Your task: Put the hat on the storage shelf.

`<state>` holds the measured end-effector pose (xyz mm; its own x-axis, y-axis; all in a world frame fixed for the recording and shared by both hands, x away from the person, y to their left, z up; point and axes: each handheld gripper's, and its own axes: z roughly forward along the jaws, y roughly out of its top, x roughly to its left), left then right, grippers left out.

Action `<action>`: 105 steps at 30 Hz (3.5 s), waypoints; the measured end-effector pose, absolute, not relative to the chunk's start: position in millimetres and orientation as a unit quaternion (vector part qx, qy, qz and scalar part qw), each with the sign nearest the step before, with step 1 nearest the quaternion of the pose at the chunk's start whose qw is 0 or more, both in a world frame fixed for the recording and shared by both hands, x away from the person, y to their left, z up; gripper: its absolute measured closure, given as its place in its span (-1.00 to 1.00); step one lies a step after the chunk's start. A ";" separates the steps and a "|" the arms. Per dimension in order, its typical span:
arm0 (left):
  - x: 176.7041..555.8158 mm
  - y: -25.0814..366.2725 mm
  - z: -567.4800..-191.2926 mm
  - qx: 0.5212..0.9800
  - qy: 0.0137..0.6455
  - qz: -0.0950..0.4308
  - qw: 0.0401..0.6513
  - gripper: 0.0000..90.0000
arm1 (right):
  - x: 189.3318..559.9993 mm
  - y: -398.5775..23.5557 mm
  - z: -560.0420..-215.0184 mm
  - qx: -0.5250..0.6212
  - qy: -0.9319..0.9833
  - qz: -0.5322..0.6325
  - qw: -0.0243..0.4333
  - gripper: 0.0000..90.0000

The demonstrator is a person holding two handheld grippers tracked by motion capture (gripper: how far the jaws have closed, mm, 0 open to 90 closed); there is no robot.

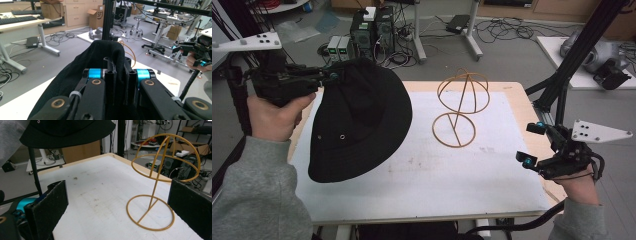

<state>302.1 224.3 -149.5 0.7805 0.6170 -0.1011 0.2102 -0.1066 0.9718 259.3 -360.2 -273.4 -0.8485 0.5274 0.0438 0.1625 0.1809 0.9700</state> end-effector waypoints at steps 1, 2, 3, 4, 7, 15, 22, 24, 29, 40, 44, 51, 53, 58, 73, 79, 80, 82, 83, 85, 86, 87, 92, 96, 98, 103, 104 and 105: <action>301.6 224.2 -148.5 0.724 0.285 0.168 0.605 0.85 | 259.1 -360.0 -273.3 0.229 0.753 0.598 0.152 -0.95; 301.3 223.8 -147.6 0.724 0.283 0.168 0.606 0.85 | 259.1 -359.8 -273.3 0.229 0.753 0.598 0.152 -0.95; 301.1 223.2 -147.2 0.723 0.282 0.168 0.607 0.85 | 259.1 -359.7 -273.3 0.230 0.753 0.597 0.151 -0.95; 300.8 222.5 -146.3 0.724 0.282 0.167 0.607 0.85 | 259.3 -359.5 -273.5 0.229 0.753 0.598 0.152 -0.95; 301.6 221.1 -145.3 0.727 0.277 0.164 0.606 0.85 | 259.3 -359.2 -273.7 0.229 0.754 0.597 0.151 -0.95; 309.3 216.0 -145.4 0.736 0.263 0.143 0.608 0.85 | 259.0 -359.0 -273.8 0.228 0.755 0.596 0.150 -0.95; 318.4 206.1 -143.5 0.744 0.239 0.132 0.609 0.85 | 258.0 -360.8 -274.1 0.224 0.755 0.598 0.150 -0.95; 321.3 202.8 -142.1 0.747 0.230 0.131 0.610 0.85 | 256.8 -361.9 -274.0 0.226 0.755 0.597 0.149 -0.95; 331.2 193.1 -136.0 0.753 0.214 0.128 0.609 0.85 | 254.1 -364.2 -273.7 0.228 0.754 0.597 0.153 -0.95; 364.4 161.8 -120.5 0.763 0.191 0.116 0.606 0.85 | 248.1 -359.1 -274.6 0.218 0.764 0.589 0.149 -0.95; 376.4 151.3 -119.6 0.765 0.181 0.105 0.609 0.85 | 243.5 -358.0 -274.3 0.211 0.767 0.586 0.150 -0.95; 393.4 130.6 -115.5 0.761 0.169 0.097 0.620 0.85 | 235.5 -365.4 -275.7 0.218 0.762 0.588 0.159 -0.95; 398.8 124.9 -113.1 0.760 0.163 0.094 0.623 0.85 | 233.0 -366.9 -276.1 0.219 0.764 0.586 0.158 -0.95; 408.9 111.2 -108.8 0.759 0.151 0.089 0.627 0.85 | 227.1 -372.3 -276.9 0.222 0.760 0.590 0.157 -0.95; 444.5 65.5 -112.9 0.764 0.134 0.074 0.626 0.84 | 203.9 -376.3 -280.8 0.225 0.761 0.587 0.162 -0.95; 459.3 46.1 -116.6 0.761 0.133 0.063 0.632 0.84 | 192.0 -372.4 -282.0 0.223 0.763 0.583 0.166 -0.95; 461.4 42.4 -117.3 0.764 0.129 0.063 0.629 0.84 | 190.1 -371.7 -282.5 0.225 0.764 0.582 0.165 -0.95; 465.7 35.0 -119.4 0.768 0.125 0.064 0.625 0.84 | 188.3 -371.3 -284.2 0.225 0.767 0.577 0.167 -0.95; 467.8 31.1 -120.9 0.769 0.125 0.063 0.623 0.84 | 187.7 -371.5 -285.3 0.226 0.769 0.574 0.166 -0.95; 472.3 23.9 -123.5 0.769 0.126 0.058 0.624 0.84 | 187.0 -373.1 -286.6 0.229 0.769 0.573 0.168 -0.95; 474.3 21.0 -124.1 0.770 0.124 0.059 0.623 0.84 | 186.2 -374.2 -286.7 0.231 0.768 0.573 0.168 -0.95; 475.8 18.0 -124.6 0.769 0.124 0.058 0.625 0.84 | 185.2 -375.3 -286.8 0.232 0.767 0.575 0.169 -0.95; 481.5 2.9 -123.5 0.770 0.122 0.059 0.623 0.84 | 180.6 -381.2 -285.5 0.235 0.763 0.576 0.175 -0.95; 484.0 -4.4 -122.6 0.771 0.120 0.063 0.622 0.84 | 178.2 -384.1 -284.6 0.236 0.760 0.578 0.179 -0.95; 485.3 -6.4 -123.0 0.770 0.120 0.062 0.623 0.84 | 177.5 -384.9 -284.1 0.237 0.760 0.578 0.180 -0.95; 488.4 -12.9 -128.6 0.775 0.126 0.067 0.616 0.83 | 179.1 -385.6 -286.1 0.241 0.761 0.576 0.177 -0.95; 489.2 -14.4 -130.5 0.776 0.126 0.067 0.614 0.83 | 179.1 -385.6 -286.1 0.241 0.761 0.576 0.177 -0.95; 490.1 -15.9 -132.1 0.778 0.126 0.068 0.611 0.83 | 179.6 -385.5 -286.5 0.241 0.761 0.576 0.177 -0.95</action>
